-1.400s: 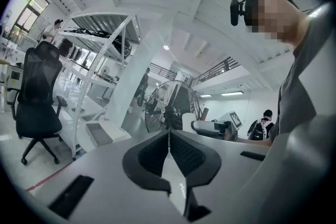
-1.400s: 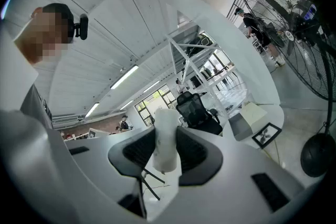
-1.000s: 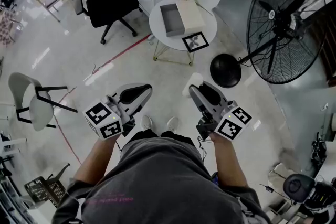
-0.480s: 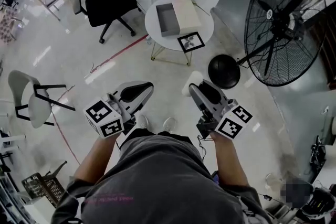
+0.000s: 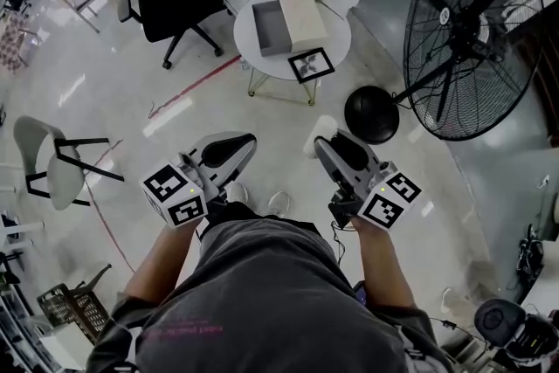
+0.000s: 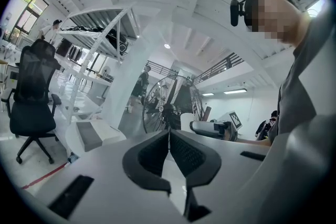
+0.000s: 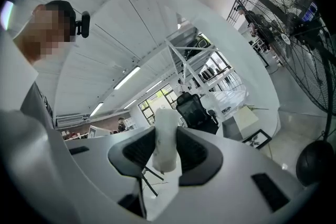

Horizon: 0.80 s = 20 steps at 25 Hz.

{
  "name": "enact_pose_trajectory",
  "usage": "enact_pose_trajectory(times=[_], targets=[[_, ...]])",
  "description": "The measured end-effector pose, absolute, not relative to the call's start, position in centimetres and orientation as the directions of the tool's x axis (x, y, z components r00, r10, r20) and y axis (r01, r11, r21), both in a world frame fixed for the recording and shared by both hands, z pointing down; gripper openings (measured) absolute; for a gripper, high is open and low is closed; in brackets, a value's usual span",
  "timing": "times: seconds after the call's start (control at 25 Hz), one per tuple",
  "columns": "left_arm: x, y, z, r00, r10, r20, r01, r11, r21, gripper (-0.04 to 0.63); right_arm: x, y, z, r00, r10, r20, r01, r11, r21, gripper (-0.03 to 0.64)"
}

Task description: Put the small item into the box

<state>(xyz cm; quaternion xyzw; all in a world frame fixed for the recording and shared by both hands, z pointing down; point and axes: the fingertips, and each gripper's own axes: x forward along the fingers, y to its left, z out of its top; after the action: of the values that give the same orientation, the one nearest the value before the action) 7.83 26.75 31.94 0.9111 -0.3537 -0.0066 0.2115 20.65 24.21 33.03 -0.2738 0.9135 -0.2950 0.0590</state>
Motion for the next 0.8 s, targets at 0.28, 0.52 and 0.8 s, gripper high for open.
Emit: enact_pose_trajectory(times=[0.28,0.52,0.8], targets=[[8.8,24.2,32.6,0.745,-0.652,0.141,-0.647,-0.653,0.394,0.026,21.7,21.8,34.2,-0.846,-0.529,0.064,-0.463,0.670,-0.580,0.135],[8.5,23.6,32.6,0.749,-0.651,0.126,-0.638,-0.657,0.401,0.026,21.8,21.6,33.8,-0.840,-0.539,0.069,-0.477,0.670,-0.568,0.135],[8.1,20.8,33.1,0.767,-0.633,0.105,-0.615,-0.679,0.401,0.026,21.4,18.9,34.3,-0.831,-0.551,0.083,-0.493,0.658,-0.570,0.135]])
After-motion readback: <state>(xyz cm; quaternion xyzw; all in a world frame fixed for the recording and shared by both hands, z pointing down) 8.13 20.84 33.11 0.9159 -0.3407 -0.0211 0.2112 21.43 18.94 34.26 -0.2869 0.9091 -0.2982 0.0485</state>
